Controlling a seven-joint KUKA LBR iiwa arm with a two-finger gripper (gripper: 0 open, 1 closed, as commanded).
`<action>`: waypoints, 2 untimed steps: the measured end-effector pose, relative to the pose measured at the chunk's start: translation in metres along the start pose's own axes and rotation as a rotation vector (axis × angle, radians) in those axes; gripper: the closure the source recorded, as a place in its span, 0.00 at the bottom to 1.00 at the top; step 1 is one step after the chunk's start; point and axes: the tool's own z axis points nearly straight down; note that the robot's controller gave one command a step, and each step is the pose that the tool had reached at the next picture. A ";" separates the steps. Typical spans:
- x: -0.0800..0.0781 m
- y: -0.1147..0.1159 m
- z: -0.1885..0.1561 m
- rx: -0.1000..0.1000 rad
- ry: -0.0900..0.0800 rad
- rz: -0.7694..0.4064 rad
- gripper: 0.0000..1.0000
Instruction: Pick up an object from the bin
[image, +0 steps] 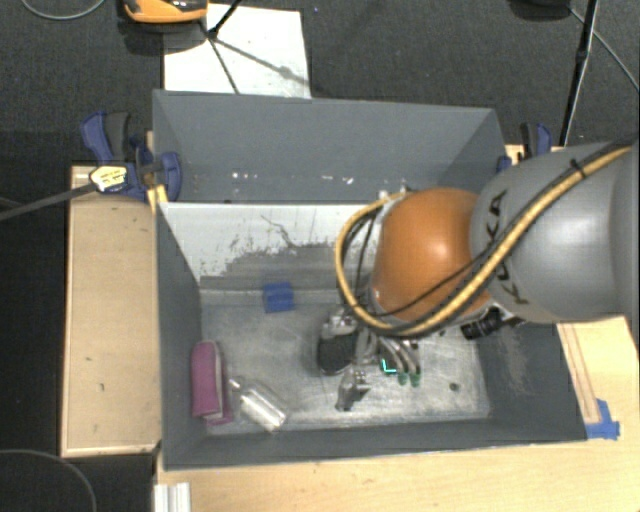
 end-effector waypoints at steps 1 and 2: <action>-0.021 -0.033 0.068 0.000 -0.006 0.137 0.00; -0.015 -0.070 0.080 -0.006 -0.017 0.251 0.00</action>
Offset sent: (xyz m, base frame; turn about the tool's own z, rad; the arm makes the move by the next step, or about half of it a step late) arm 0.0201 -0.0320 -0.0664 0.1394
